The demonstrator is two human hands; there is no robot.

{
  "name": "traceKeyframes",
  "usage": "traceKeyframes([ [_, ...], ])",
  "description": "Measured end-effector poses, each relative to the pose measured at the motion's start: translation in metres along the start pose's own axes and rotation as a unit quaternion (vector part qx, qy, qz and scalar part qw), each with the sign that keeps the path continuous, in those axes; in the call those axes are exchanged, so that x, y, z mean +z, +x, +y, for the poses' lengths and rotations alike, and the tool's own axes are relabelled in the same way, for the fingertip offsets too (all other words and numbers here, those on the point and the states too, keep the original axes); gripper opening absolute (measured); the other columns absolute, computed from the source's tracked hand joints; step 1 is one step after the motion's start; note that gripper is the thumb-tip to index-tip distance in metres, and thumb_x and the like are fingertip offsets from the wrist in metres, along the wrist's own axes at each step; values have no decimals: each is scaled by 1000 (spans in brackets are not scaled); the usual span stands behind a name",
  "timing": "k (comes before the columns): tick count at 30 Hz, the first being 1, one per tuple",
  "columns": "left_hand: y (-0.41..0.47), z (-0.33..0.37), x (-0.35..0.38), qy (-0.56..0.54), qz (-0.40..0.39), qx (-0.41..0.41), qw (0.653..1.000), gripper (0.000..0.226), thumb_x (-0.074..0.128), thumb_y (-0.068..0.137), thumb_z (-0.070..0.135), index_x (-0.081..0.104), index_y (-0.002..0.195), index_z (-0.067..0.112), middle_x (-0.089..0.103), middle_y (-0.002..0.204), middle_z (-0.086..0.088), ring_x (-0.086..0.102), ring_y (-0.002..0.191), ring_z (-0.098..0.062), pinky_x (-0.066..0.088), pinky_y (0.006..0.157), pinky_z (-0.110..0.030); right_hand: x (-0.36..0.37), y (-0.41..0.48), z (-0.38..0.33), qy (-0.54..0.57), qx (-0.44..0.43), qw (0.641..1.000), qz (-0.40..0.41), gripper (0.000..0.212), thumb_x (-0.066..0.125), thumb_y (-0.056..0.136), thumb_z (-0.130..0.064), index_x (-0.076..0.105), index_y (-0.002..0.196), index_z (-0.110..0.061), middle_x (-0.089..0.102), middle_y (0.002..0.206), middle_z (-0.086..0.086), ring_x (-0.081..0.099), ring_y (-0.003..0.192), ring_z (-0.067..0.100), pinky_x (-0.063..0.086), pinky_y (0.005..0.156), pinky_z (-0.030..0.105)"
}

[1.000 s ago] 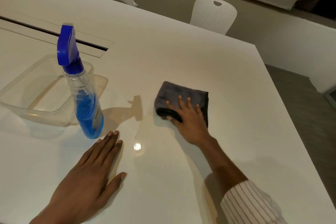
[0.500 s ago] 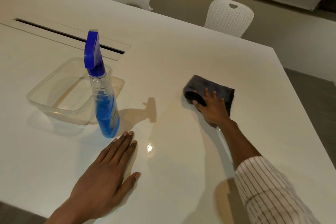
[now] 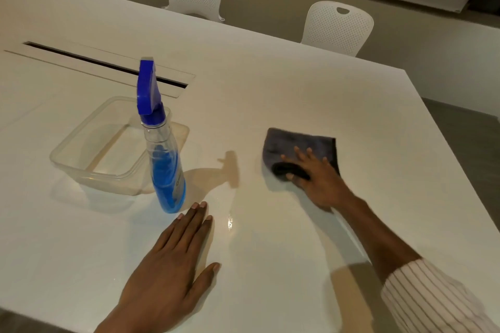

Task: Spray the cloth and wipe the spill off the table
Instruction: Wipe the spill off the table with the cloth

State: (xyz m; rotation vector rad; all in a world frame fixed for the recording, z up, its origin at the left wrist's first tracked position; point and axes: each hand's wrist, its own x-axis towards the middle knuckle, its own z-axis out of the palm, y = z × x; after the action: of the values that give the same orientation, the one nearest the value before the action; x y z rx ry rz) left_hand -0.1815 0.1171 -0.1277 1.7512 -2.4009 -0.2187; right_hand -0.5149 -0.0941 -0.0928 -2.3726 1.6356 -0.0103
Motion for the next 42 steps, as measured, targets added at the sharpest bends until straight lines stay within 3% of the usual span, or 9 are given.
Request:
traceKeyframes([
  [6, 0, 0, -1, 7, 7, 7, 1000, 83, 36, 106, 67, 21, 170, 16, 4, 181, 0, -1, 166, -12, -2, 130, -26, 8, 58, -44, -72, 13, 997, 14, 61, 26, 99, -66, 12, 156, -51, 12, 171, 5, 9, 156, 38, 13, 120, 68],
  [14, 4, -5, 3, 23, 18, 12, 1000, 82, 43, 104, 62, 32, 166, 10, 22, 178, -6, 4, 164, -13, -5, 130, -21, 41, -66, -95, -93, -124, 988, 26, 65, 32, 99, -60, 3, 156, -53, 2, 172, -3, -4, 158, 28, 1, 126, 54],
  [19, -1, -12, 17, -43, 49, 0, 998, 65, 27, 110, 43, 35, 165, 8, 18, 179, -3, 12, 165, -15, 7, 131, -27, 17, -60, -43, -70, -27, 997, 6, 64, 18, 92, -67, 12, 155, -56, 4, 171, -8, -2, 158, 23, 12, 124, 58],
  [24, -3, -7, 12, -34, 70, -8, 997, 60, 24, 111, 35, 40, 163, 10, 26, 176, -4, 23, 164, -19, 5, 133, -24, 21, -4, -50, -56, 34, 998, 11, 61, 28, 100, -64, 8, 157, -51, 5, 172, 2, 0, 158, 33, 7, 122, 66],
  [29, -5, -4, 2, -11, 68, -32, 997, 64, 48, 97, 19, 44, 161, 14, 34, 173, -2, 25, 160, -13, 7, 129, -20, 48, -48, -109, -77, -63, 994, 38, 65, 29, 94, -64, 17, 157, -48, 14, 171, 5, 6, 157, 38, 14, 120, 67],
  [33, -7, -1, -4, 2, 62, -54, 997, 70, 54, 86, 12, 52, 155, 10, 41, 166, -3, 28, 154, -13, 1, 127, -18, 56, -132, -117, -91, -135, 987, 17, 70, 36, 98, -60, 0, 156, -52, -5, 171, -2, -10, 157, 31, -1, 125, 58],
  [35, -8, -1, -3, -4, 63, -65, 996, 68, 53, 86, 10, 53, 155, 9, 42, 166, -2, 29, 153, -13, -1, 127, -15, 56, -163, -100, -104, -152, 983, 25, 72, 42, 96, -58, 3, 157, -52, 0, 172, -4, -4, 158, 30, 6, 123, 57],
  [39, -9, -1, -1, -13, 67, -68, 995, 63, 42, 95, 15, 49, 158, 12, 40, 169, -1, 27, 157, -10, 4, 128, -17, 43, -161, -49, -100, -93, 990, 19, 70, 42, 93, -54, 8, 155, -55, 8, 171, -7, 5, 158, 28, 23, 121, 57],
  [42, -9, 0, -1, -15, 66, -62, 996, 64, 44, 94, 13, 47, 158, 12, 40, 169, -1, 24, 157, -8, 3, 130, -17, 35, -120, -33, -85, -27, 995, 36, 63, 35, 98, -57, 7, 155, -56, 7, 171, -6, 3, 158, 28, 20, 122, 60],
])
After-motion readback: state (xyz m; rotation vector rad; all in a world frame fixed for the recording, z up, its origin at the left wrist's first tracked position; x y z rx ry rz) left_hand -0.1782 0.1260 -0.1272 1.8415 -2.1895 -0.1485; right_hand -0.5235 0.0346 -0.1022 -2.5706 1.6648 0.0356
